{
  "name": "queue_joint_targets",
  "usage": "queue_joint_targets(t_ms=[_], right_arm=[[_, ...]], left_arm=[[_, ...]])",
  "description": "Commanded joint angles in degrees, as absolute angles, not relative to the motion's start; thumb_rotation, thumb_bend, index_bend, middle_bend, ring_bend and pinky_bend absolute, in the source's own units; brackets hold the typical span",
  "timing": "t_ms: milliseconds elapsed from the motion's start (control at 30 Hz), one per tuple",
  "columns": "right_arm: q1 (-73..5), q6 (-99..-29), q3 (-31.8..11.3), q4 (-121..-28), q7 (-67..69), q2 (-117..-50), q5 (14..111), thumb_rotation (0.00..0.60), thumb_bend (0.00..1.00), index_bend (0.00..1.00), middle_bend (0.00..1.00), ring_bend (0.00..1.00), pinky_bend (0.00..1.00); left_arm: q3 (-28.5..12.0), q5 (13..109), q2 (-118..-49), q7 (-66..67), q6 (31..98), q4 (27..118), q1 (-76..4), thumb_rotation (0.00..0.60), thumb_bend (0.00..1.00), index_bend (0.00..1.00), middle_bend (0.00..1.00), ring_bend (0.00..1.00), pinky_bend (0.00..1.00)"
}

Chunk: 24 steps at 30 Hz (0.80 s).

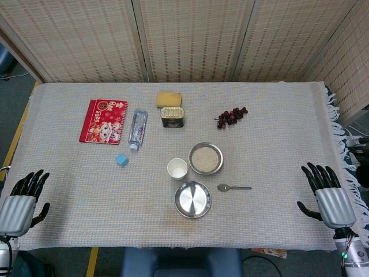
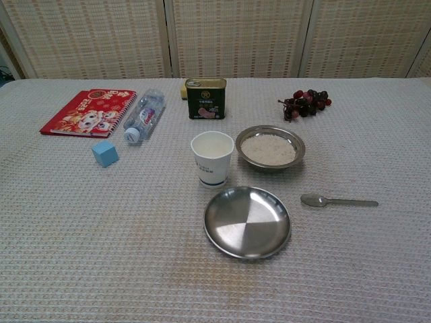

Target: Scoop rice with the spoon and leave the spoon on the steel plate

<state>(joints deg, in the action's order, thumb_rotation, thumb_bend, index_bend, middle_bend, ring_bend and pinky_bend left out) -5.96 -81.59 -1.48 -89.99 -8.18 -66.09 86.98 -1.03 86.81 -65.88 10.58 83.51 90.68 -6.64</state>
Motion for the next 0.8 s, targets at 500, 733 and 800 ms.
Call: queue_joint_targets(t_ms=[500, 733, 800], right_arm=[[-11.67, -77.71, -6.81, -89.78, -15.62, -76.34, 83.39, 0.557, 0.18, 0.40, 0.00, 0.00, 0.00], [-17.47, -70.10, -8.15, -89.07, -20.73, -82.08, 80.09, 0.557, 0.22, 0.50, 0.00, 0.00, 0.00], [-18.69, -68.65, -8.23, -88.07, -22.21, -83.86, 79.18, 0.557, 0.23, 0.51, 0.00, 0.00, 0.00]], left_arm=[[-0.30, 87.83, -66.04, 10.32, 82.04, 91.37, -7.43, 0.600, 0.41, 0.00, 0.00, 0.04, 0.15], [0.25, 87.83, -65.42, 9.25, 80.70, 91.53, -7.82, 0.600, 0.41, 0.00, 0.00, 0.04, 0.15], [0.26, 87.80, -65.08, 8.71, 80.72, 91.44, -7.79, 0.600, 0.41, 0.00, 0.00, 0.04, 0.15]])
